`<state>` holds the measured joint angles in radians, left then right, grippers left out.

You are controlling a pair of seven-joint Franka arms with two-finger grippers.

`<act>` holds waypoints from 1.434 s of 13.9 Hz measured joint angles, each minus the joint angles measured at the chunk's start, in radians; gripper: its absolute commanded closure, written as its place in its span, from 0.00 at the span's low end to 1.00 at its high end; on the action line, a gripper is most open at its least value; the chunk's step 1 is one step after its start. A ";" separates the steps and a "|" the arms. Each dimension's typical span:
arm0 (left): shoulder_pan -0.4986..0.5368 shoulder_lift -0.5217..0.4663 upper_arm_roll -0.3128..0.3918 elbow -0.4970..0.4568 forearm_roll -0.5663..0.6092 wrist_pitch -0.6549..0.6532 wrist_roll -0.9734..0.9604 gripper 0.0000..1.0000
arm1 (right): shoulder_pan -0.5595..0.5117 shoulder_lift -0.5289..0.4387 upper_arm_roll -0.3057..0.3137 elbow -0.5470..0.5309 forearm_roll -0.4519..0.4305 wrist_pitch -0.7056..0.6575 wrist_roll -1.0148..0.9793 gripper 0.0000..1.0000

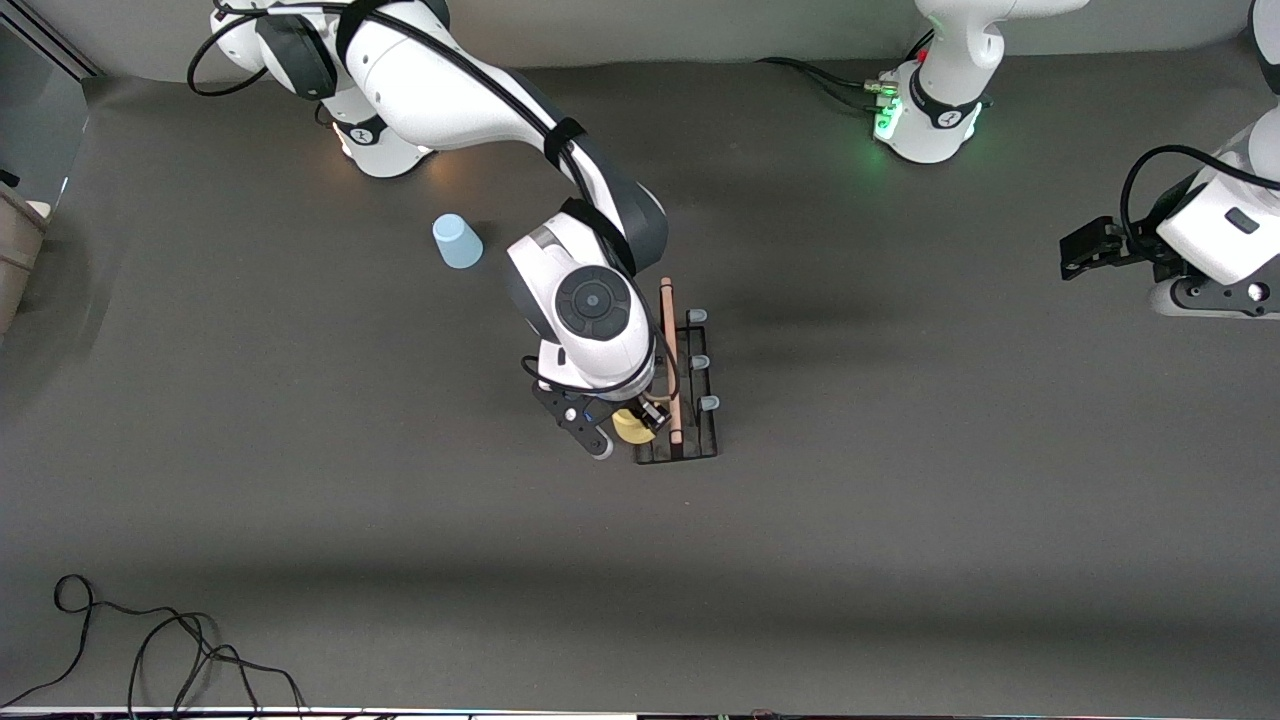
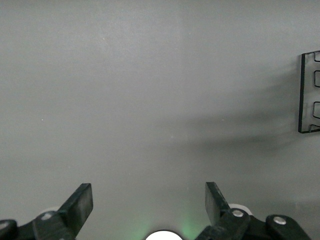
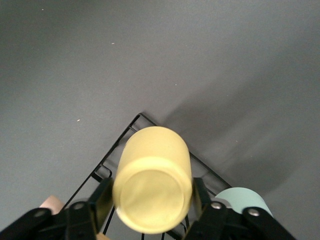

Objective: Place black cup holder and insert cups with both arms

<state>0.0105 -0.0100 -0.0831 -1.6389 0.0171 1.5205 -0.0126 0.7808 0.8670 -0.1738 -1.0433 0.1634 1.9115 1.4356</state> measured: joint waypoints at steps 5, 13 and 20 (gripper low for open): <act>0.000 0.000 0.000 0.000 0.000 0.000 0.000 0.00 | -0.007 -0.027 -0.009 0.041 -0.003 -0.055 0.000 0.00; 0.000 0.002 0.000 0.000 0.000 0.001 0.000 0.00 | -0.013 -0.332 -0.066 0.025 -0.024 -0.410 -0.247 0.00; 0.000 0.003 0.000 0.000 0.000 0.001 0.000 0.00 | -0.103 -0.703 -0.107 -0.368 -0.128 -0.416 -0.724 0.00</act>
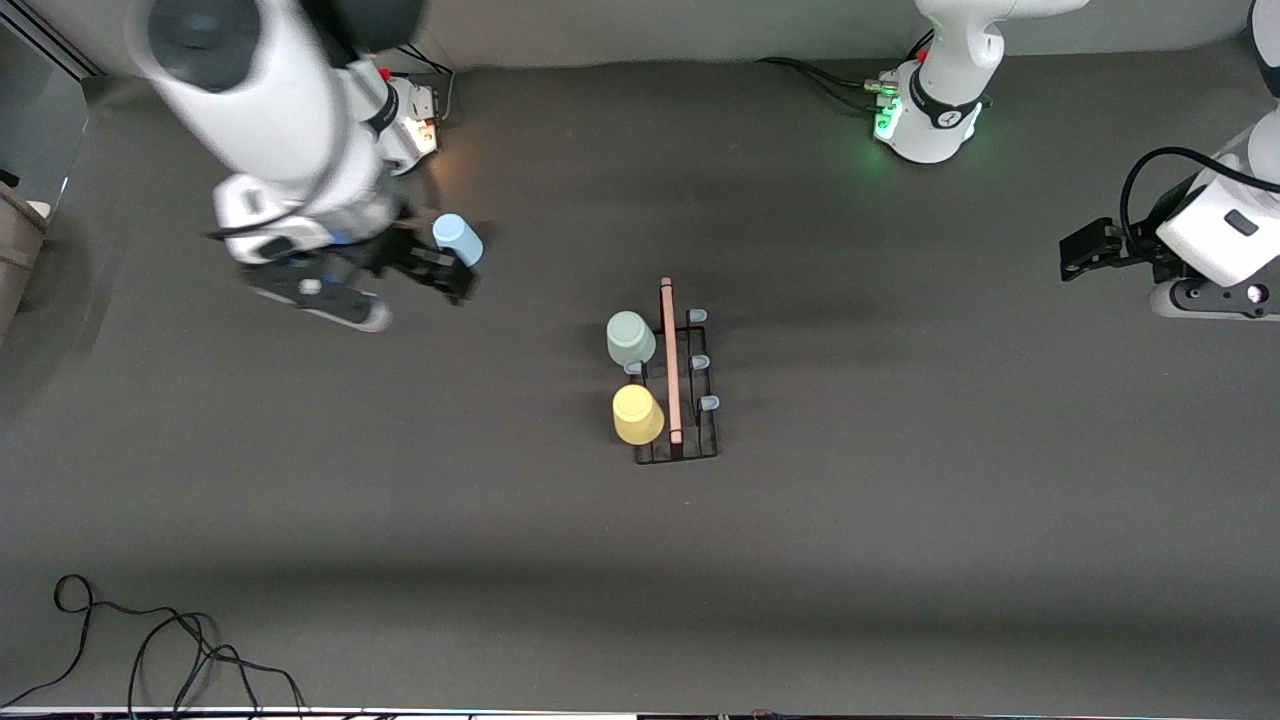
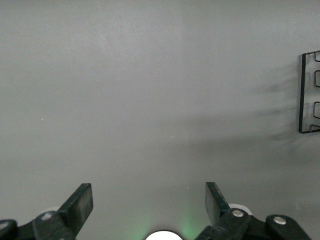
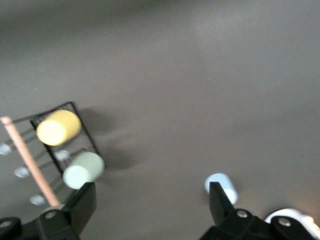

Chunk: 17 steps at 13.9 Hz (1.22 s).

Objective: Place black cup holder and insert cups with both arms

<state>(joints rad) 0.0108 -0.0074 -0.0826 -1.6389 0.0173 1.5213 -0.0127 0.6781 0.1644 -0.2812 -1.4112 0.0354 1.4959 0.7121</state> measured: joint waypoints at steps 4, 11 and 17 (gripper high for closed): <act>0.000 0.000 0.000 0.000 0.000 0.000 0.000 0.00 | -0.293 -0.132 0.106 -0.131 -0.003 0.014 -0.336 0.00; 0.000 0.000 0.000 0.000 0.000 0.000 0.000 0.00 | -0.652 -0.149 0.226 -0.146 -0.031 0.041 -0.736 0.00; 0.000 0.000 0.000 0.000 0.000 0.000 0.000 0.00 | -0.658 -0.147 0.227 -0.144 -0.032 0.054 -0.756 0.00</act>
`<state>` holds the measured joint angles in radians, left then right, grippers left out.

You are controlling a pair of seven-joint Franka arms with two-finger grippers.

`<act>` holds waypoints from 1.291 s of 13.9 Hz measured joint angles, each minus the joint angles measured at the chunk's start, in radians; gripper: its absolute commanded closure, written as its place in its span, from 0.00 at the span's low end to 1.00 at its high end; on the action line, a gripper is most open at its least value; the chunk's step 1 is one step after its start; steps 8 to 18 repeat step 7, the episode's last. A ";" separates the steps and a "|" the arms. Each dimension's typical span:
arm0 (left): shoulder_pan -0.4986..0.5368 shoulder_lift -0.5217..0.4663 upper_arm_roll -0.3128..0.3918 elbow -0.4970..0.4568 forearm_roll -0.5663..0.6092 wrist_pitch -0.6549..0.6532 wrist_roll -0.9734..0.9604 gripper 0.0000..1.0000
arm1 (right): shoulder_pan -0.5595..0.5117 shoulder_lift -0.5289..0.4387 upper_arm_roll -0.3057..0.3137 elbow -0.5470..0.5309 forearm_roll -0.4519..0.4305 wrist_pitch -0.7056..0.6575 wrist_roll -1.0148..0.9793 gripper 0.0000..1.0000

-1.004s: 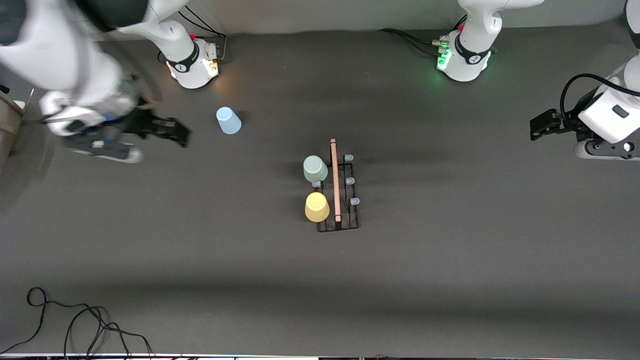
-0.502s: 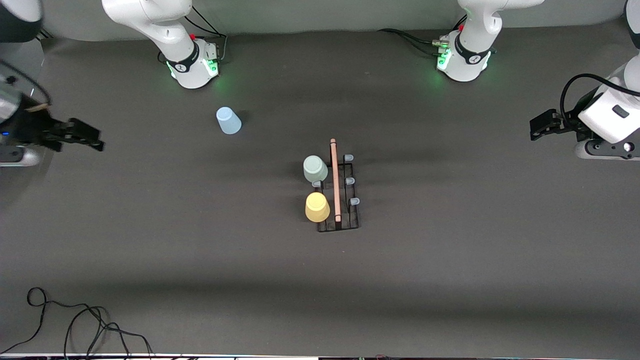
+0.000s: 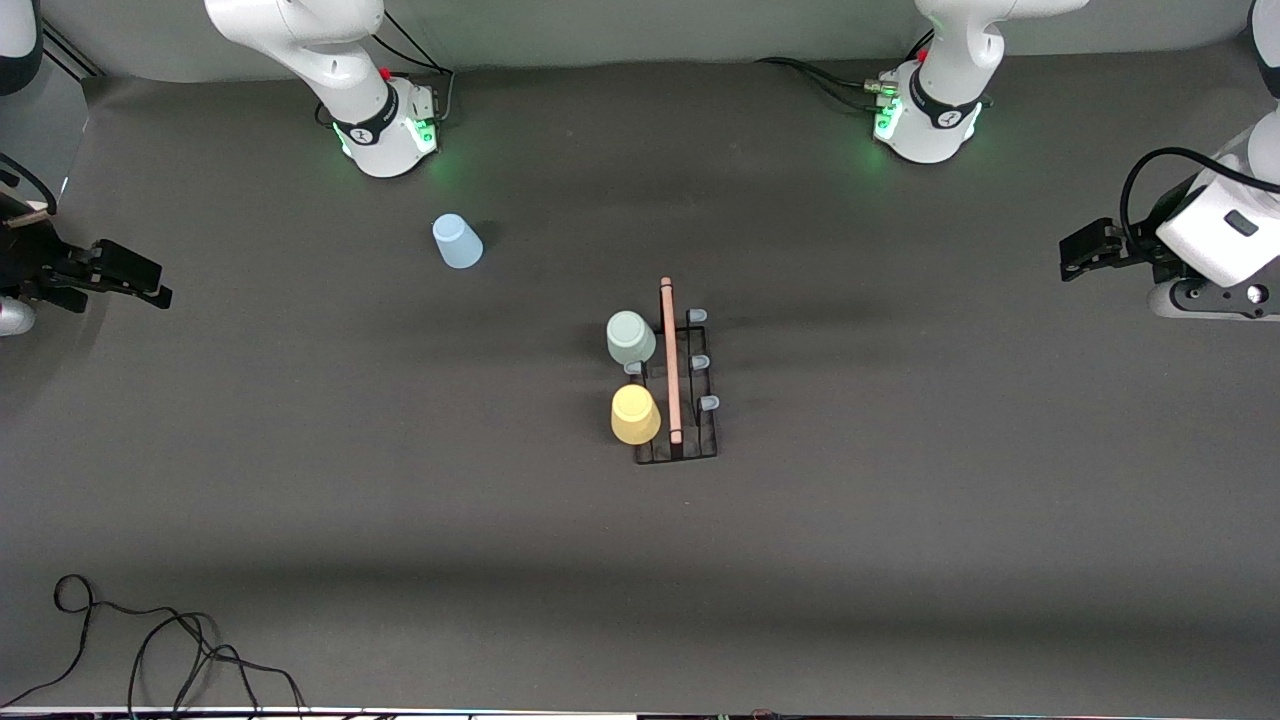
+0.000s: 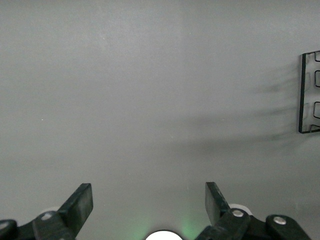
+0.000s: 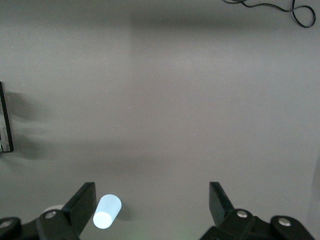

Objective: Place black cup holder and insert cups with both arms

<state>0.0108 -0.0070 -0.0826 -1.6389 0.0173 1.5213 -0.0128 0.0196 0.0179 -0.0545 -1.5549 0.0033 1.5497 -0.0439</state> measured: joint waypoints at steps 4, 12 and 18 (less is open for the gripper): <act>0.000 0.000 0.000 0.000 0.000 0.001 0.000 0.00 | 0.000 0.007 0.000 0.011 -0.001 -0.022 -0.005 0.00; 0.000 0.000 0.000 0.003 0.000 0.002 -0.001 0.00 | 0.000 0.010 0.000 0.011 -0.001 -0.025 -0.005 0.00; 0.000 0.000 0.000 0.003 0.000 0.002 -0.001 0.00 | 0.000 0.010 0.000 0.011 -0.001 -0.025 -0.005 0.00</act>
